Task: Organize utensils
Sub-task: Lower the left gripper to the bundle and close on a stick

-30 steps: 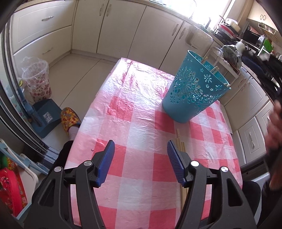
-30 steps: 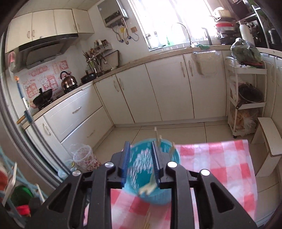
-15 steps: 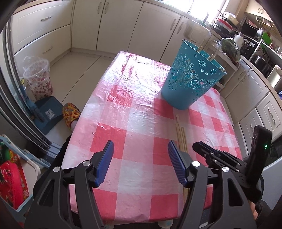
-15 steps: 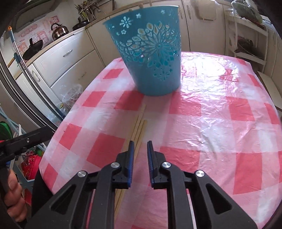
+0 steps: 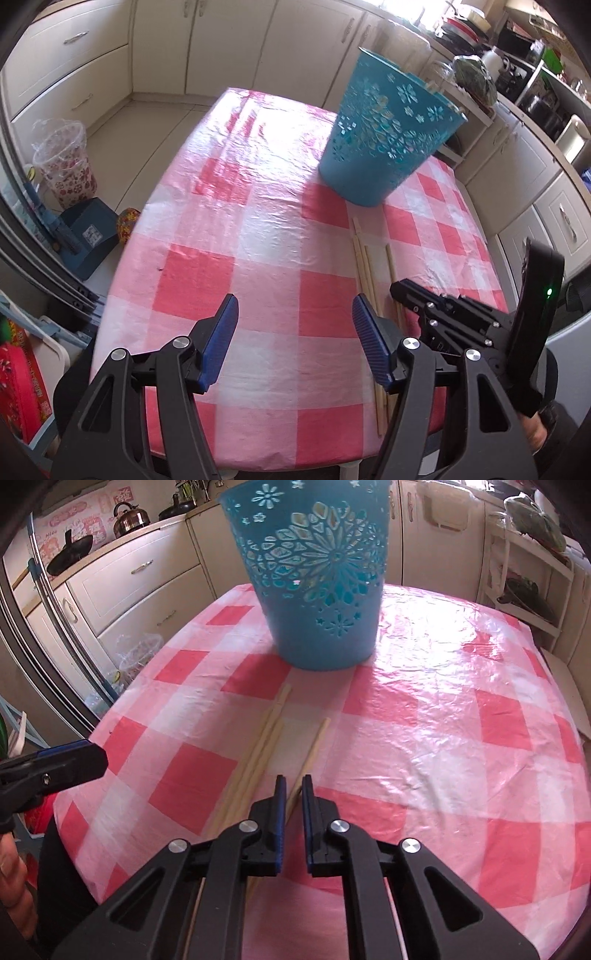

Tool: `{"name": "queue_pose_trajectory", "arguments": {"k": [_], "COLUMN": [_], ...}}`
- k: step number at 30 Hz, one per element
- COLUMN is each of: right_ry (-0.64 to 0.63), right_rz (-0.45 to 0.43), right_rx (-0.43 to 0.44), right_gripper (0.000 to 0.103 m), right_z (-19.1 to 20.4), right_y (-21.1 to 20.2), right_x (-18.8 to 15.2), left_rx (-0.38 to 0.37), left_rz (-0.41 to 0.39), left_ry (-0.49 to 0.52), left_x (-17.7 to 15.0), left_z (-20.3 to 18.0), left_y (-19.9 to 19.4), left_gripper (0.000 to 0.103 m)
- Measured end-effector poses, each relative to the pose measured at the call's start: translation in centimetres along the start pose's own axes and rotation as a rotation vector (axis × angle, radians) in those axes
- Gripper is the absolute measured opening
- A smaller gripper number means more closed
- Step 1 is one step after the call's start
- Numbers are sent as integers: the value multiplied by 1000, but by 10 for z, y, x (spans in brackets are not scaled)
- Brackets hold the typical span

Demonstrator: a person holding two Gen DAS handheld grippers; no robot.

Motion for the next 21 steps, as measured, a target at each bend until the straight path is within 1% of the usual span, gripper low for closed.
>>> {"name": "queue_pose_trajectory", "arguments": {"k": [3,5,7,12,17,21], "right_ry": [-11,8,46,62,93,97], "right_rz": [8,8,3,-12,-10,-9], "right_rx": [-26,-27,-7,9,43,48], "right_gripper": [8,8,8,9,9,9], "right_z": [-18,-29,-36,-36,-40,-42], "right_y": [-4,-7,-9,-8,-8,-10], "right_x": [1,0,-1,-1,0,0], "left_rx": [11,16,23,56,108,148], "left_rz": [23,40,60,88,87,88], "left_ry": [41,51,48,70,110,136], "left_x": [3,6,9,15,20,22], "left_z": [-15,-23,-28,-38,-47,-50], "left_y": [15,28,40,62,69,72], "left_gripper": [61,61,61,61,61,61]}}
Point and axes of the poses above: each gripper's, at about its wrist camera, not at the fingertips, and y roughly the way its jaws point, z to its left, x to its top, the point moved 5 cm from there along y, roughly the way its jaws point, and after that the axes turned 5 degrees about y, right-handed, at the moved point
